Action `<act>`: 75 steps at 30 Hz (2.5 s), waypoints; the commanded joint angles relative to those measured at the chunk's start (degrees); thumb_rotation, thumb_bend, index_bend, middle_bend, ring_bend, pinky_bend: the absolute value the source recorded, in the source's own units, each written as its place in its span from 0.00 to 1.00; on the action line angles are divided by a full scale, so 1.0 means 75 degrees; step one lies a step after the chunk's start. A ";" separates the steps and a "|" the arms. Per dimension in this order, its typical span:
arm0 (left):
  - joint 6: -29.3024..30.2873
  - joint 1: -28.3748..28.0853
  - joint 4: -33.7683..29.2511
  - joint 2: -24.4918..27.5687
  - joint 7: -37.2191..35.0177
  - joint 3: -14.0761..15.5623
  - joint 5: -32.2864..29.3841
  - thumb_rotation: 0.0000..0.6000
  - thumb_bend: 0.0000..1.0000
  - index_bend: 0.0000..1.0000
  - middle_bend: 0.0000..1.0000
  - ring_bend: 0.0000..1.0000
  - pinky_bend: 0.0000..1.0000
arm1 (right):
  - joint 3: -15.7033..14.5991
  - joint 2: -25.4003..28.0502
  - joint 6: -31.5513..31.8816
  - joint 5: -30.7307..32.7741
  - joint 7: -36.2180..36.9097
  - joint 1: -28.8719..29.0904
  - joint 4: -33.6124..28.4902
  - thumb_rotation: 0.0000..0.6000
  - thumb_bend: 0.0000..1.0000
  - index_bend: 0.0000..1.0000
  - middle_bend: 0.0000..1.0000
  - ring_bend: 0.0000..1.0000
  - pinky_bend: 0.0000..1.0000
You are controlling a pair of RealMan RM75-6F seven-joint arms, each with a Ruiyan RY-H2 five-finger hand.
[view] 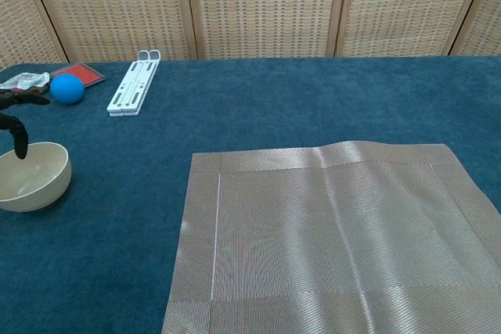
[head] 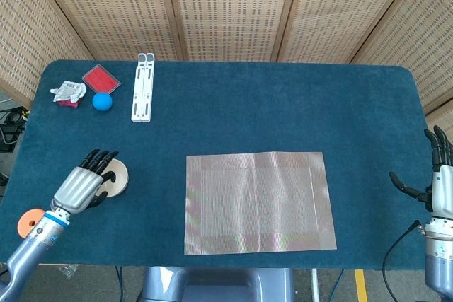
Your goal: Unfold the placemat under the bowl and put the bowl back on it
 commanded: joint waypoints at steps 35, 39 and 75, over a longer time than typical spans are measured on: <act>-0.0895 0.0298 0.1771 -0.1250 -0.0257 -0.0227 0.0055 1.00 0.39 0.51 0.00 0.00 0.00 | -0.0097 -0.0005 0.0009 -0.0104 -0.0029 -0.0003 -0.0091 1.00 0.35 0.12 0.00 0.00 0.00; -0.0863 0.0281 0.1947 -0.1438 -0.0389 -0.0260 0.0166 1.00 0.48 0.63 0.00 0.00 0.00 | -0.0096 -0.0016 0.0003 -0.0091 -0.0038 0.0001 -0.0078 1.00 0.35 0.12 0.00 0.00 0.00; -0.3179 -0.3448 0.1854 -0.4342 0.0556 -0.2202 0.0328 1.00 0.55 0.72 0.00 0.00 0.00 | 0.0233 0.0035 -0.0334 0.0480 0.0385 0.0056 0.0318 1.00 0.35 0.12 0.00 0.00 0.00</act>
